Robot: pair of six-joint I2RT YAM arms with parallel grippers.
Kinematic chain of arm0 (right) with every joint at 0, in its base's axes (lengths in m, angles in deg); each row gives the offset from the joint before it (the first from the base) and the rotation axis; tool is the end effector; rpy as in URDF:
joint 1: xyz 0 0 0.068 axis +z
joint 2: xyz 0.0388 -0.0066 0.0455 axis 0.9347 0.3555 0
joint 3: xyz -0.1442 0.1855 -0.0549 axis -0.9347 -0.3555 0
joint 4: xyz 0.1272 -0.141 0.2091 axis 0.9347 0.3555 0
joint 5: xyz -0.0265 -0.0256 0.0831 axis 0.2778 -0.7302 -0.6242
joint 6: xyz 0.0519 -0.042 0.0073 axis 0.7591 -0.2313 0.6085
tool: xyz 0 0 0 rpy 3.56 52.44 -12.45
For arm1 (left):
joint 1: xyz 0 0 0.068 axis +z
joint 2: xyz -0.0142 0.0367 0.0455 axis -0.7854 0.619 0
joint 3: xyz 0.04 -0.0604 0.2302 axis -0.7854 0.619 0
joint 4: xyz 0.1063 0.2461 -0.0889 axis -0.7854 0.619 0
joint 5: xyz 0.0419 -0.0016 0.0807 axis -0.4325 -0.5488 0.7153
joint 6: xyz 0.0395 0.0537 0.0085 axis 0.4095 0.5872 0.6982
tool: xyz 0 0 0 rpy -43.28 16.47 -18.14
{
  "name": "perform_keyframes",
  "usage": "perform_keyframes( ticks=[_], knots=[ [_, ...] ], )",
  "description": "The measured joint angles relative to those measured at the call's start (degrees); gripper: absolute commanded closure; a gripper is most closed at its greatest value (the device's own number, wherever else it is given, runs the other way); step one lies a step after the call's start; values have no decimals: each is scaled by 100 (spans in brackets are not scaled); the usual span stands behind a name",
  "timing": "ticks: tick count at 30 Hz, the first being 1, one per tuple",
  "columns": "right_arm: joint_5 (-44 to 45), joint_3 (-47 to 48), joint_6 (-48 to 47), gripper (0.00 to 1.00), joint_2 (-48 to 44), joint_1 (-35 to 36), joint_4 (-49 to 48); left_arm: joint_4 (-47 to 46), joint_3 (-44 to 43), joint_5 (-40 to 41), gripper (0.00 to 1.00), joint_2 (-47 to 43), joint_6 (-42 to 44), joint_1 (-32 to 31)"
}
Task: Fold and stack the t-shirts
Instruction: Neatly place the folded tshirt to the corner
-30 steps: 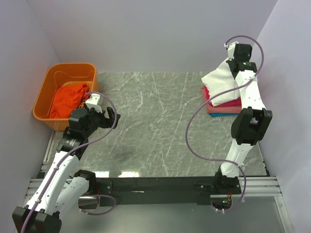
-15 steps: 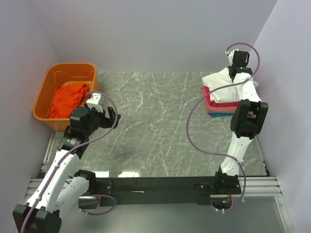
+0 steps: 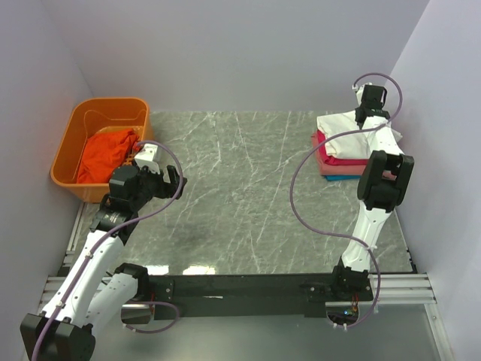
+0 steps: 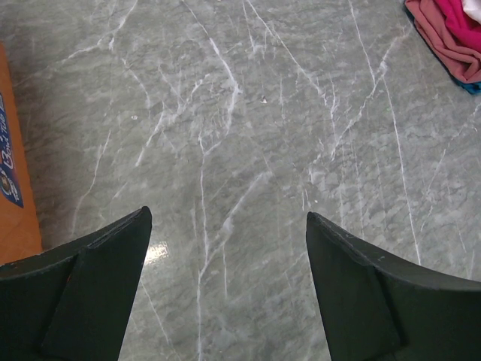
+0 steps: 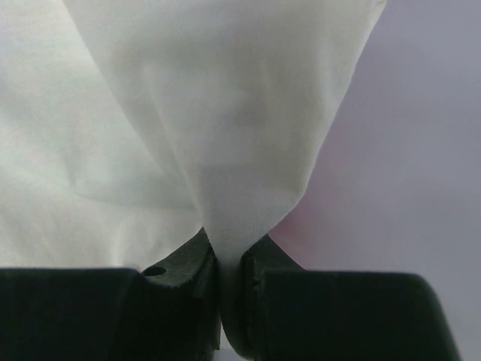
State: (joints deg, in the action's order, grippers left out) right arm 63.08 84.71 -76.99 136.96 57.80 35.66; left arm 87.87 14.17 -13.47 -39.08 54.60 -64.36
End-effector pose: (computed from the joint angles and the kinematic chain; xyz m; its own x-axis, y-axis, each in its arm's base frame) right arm 0.5045 -0.1240 0.2219 -0.7681 -0.3936 -0.5051 0.0625 0.7389 -0.6709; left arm 0.2415 -0.0646 0.2659 -0.3735 -0.0865 -0.9236 0.3333 0.9166 -0.2207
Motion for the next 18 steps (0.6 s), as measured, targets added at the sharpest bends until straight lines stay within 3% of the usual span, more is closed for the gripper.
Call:
perform_keyframes(
  ticks=[1,4,5,9,18],
  knots=[
    [11,-20,-2,92,0,-15,-42,-2,0,0,11,4,2,0],
    [26,-87,-26,61,4,-59,-129,-2,0,0,11,35,4,-2],
    [42,-96,-26,47,13,-70,-131,0,0,0,11,46,4,0],
    [212,-109,-107,26,76,-111,-293,0,0,4,11,70,4,0],
    [304,-208,-70,24,26,-125,-472,0,0,39,11,70,4,0]
  ],
)
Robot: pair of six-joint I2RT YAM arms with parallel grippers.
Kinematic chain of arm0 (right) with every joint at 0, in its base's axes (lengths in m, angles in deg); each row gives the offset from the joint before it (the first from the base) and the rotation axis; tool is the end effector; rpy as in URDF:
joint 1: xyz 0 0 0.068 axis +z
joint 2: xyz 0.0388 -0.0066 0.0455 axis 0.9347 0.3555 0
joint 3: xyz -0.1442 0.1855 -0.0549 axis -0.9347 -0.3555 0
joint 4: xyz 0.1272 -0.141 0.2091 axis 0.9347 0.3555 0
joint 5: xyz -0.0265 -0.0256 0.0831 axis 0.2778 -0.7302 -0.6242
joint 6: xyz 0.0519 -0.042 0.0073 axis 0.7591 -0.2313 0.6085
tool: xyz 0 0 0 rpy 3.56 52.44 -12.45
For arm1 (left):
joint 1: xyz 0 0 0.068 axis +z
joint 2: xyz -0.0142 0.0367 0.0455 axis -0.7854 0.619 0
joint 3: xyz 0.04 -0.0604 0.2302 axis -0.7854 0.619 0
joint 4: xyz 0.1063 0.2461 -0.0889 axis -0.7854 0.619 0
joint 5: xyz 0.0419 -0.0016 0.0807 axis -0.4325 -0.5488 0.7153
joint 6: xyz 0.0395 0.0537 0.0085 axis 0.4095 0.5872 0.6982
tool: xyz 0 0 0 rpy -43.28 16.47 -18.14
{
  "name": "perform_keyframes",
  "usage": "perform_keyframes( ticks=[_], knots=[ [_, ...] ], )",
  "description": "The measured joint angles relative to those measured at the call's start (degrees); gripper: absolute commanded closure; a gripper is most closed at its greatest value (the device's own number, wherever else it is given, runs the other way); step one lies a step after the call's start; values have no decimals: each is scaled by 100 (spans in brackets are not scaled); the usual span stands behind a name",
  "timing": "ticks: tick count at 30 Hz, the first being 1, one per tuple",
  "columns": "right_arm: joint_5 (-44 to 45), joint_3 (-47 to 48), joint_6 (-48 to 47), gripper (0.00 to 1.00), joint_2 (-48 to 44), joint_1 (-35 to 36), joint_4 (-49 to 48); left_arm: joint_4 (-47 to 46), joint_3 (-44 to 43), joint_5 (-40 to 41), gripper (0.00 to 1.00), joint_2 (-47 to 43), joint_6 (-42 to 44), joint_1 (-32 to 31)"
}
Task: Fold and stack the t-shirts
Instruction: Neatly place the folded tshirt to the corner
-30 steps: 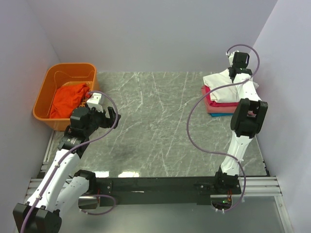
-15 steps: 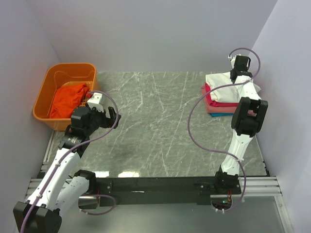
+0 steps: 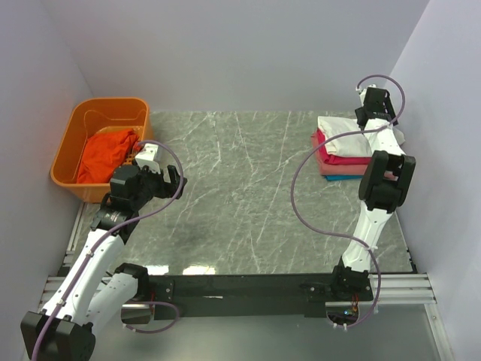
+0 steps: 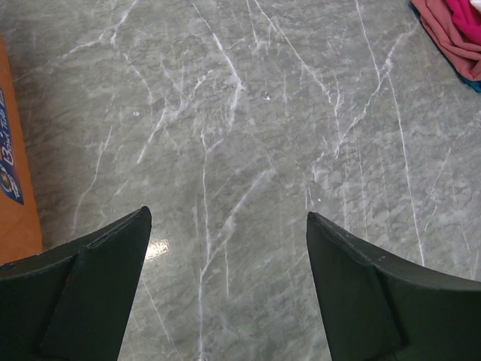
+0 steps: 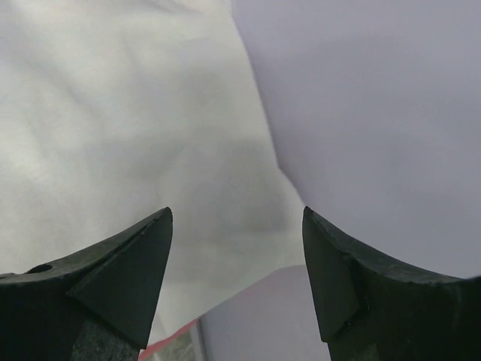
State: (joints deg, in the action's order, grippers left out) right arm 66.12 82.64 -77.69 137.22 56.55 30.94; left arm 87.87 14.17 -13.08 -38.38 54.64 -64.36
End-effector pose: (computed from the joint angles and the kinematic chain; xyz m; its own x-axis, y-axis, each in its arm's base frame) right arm 0.5032 -0.1379 0.2151 -0.7767 -0.3718 -0.5085 0.1236 0.7016 -0.7017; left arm 0.2435 -0.0646 0.2631 -0.3833 -0.0838 -0.9198 0.3251 0.9199 -0.2193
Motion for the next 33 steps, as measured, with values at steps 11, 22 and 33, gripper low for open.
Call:
perform_keyframes(
  ticks=[11,22,33],
  knots=[
    [-3110,-535,481,50,-973,116,1263,0,0,0,10,2,2,0],
    [-3335,-1021,1279,79,-638,603,1314,0,0,4,10,2,2,0],
    [-2684,-2258,1392,80,-1119,1191,654,0,0,4,9,2,2,-2]
  ],
)
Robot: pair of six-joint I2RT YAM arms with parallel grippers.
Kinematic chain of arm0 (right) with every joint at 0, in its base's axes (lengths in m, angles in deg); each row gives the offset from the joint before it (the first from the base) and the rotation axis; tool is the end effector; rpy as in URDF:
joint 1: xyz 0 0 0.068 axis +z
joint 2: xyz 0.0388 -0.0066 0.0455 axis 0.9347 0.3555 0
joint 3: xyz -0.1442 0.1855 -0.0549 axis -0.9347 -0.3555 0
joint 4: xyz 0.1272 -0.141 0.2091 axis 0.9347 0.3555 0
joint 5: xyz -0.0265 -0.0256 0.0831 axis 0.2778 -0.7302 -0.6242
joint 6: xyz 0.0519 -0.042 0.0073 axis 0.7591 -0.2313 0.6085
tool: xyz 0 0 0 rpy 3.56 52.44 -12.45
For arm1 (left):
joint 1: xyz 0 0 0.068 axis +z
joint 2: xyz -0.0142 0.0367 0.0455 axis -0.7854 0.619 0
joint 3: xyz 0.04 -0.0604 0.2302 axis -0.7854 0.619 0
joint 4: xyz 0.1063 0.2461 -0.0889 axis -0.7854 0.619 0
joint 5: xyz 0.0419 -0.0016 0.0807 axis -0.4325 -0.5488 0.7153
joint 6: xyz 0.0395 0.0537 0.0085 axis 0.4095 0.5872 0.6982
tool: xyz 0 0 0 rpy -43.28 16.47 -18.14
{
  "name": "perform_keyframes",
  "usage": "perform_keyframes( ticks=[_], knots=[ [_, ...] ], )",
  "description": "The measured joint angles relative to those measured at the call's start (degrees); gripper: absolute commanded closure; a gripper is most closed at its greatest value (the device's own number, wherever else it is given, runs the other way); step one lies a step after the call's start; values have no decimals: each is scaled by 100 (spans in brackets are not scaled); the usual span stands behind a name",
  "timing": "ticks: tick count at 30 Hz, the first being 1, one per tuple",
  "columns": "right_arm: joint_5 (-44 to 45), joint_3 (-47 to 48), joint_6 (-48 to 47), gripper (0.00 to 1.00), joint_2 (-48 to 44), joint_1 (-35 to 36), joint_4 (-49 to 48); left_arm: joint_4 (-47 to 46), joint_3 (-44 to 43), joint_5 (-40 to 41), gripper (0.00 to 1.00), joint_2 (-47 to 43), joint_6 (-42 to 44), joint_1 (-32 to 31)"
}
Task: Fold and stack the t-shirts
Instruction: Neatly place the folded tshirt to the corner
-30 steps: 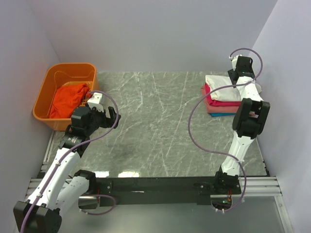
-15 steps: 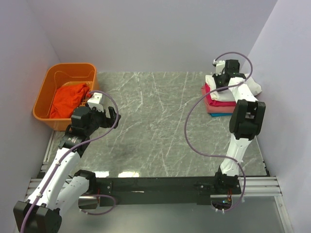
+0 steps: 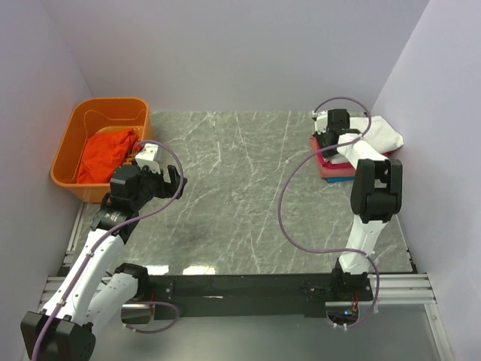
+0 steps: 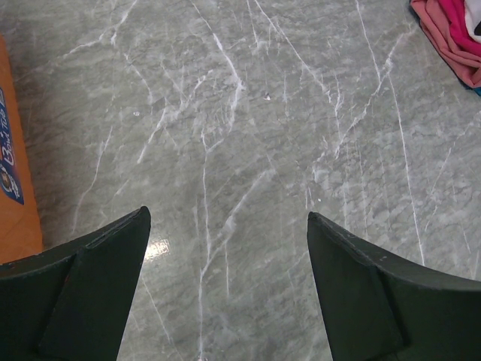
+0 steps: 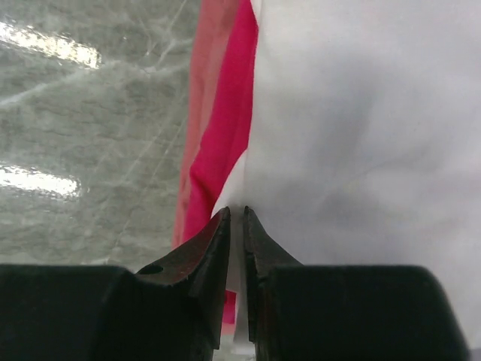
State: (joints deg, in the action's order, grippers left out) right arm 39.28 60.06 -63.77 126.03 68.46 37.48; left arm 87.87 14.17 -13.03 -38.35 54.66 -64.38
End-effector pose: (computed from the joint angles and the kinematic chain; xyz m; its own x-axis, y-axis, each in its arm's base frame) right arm 0.4491 -0.0061 0.1504 -0.7333 -0.3798 -0.5639 -0.2911 0.9249 -0.2445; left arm 0.2435 -0.0647 0.2630 -0.3836 -0.0833 -0.9197 0.3247 0.9201 -0.2188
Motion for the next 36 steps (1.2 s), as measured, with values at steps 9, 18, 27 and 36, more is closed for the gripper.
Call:
perform_keyframes(
  ticks=[9,18,27,36],
  knots=[
    [310,-4,114,80,-772,-289,-153,2,0,0,9,0,0,0],
    [1864,404,-278,85,-321,-903,-1423,2,0,0,9,2,0,0],
    [2739,579,-826,90,752,-1152,-1784,2,0,-2,9,136,2,0],
    [2892,175,-1064,89,634,-1475,-2363,4,0,-2,8,190,2,0]
  ],
)
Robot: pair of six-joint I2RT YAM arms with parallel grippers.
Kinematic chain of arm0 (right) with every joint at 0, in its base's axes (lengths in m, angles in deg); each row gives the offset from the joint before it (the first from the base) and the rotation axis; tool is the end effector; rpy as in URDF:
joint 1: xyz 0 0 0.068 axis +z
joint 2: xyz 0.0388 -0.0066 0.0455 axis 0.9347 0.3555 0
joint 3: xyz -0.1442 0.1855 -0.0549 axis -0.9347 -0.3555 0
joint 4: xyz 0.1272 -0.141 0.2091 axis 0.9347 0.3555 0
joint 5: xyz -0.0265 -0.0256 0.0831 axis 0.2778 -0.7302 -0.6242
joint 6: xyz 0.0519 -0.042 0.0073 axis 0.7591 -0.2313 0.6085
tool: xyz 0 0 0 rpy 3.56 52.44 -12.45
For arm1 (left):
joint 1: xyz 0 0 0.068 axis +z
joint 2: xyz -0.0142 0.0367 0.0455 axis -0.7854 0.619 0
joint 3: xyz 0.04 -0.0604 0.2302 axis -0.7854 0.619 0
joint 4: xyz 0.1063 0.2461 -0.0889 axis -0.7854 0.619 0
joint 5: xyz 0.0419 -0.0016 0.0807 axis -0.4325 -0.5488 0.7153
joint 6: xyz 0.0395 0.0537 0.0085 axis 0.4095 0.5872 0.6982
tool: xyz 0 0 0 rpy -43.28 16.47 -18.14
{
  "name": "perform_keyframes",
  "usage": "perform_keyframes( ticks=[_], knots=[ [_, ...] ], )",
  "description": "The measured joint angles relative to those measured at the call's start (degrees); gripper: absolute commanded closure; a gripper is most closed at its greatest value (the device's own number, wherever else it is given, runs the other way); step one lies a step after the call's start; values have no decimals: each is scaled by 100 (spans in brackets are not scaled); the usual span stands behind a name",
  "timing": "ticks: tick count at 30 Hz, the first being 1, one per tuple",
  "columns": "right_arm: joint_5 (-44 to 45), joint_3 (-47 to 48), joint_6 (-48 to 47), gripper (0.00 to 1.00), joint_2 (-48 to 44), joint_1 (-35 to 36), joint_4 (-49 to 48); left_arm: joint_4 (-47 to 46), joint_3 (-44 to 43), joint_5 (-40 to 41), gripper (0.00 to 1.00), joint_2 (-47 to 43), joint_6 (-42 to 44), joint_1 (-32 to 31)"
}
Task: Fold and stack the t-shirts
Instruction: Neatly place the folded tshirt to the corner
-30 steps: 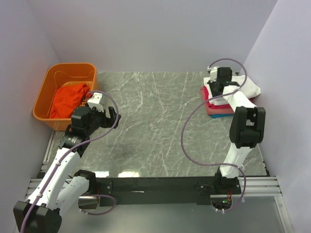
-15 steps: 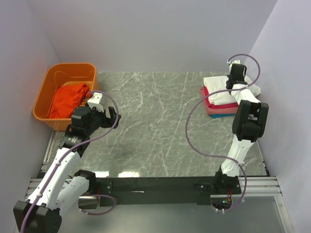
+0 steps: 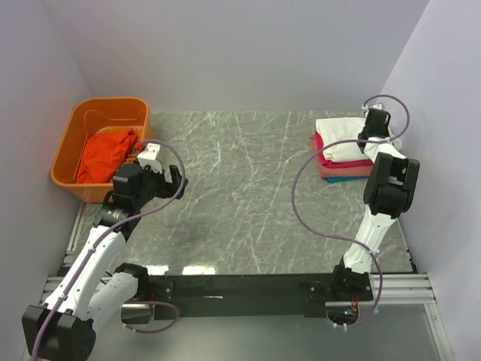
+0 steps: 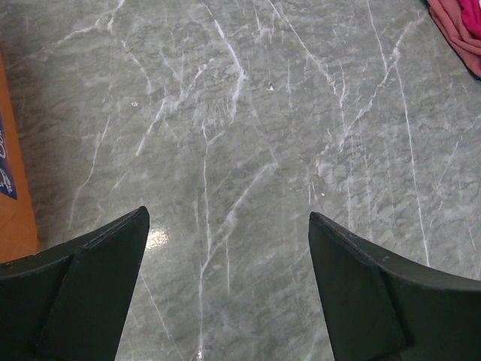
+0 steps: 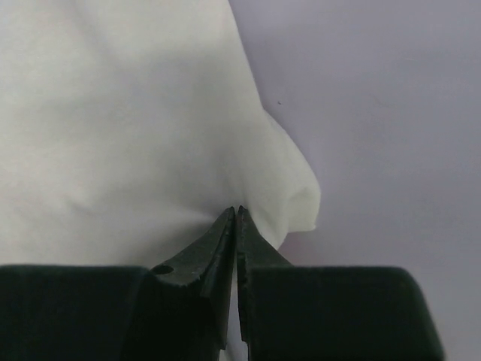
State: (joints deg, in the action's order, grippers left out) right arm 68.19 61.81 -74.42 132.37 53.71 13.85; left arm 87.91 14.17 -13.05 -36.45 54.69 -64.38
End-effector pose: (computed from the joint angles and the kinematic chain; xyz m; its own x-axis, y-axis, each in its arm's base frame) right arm 0.4634 -0.1555 0.1534 -0.7852 -0.2825 -0.5511 0.2334 0.6894 -0.6858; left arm 0.2482 -0.0658 0.2551 -0.4136 -0.0761 -0.9073 0.3180 0.9217 -0.2223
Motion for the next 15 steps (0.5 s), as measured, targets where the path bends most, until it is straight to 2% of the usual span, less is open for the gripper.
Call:
perform_keyframes(
  ticks=[15],
  knots=[
    [-63,216,20,90,76,-378,22,2,0,2,7,44,52,-33]
  ],
)
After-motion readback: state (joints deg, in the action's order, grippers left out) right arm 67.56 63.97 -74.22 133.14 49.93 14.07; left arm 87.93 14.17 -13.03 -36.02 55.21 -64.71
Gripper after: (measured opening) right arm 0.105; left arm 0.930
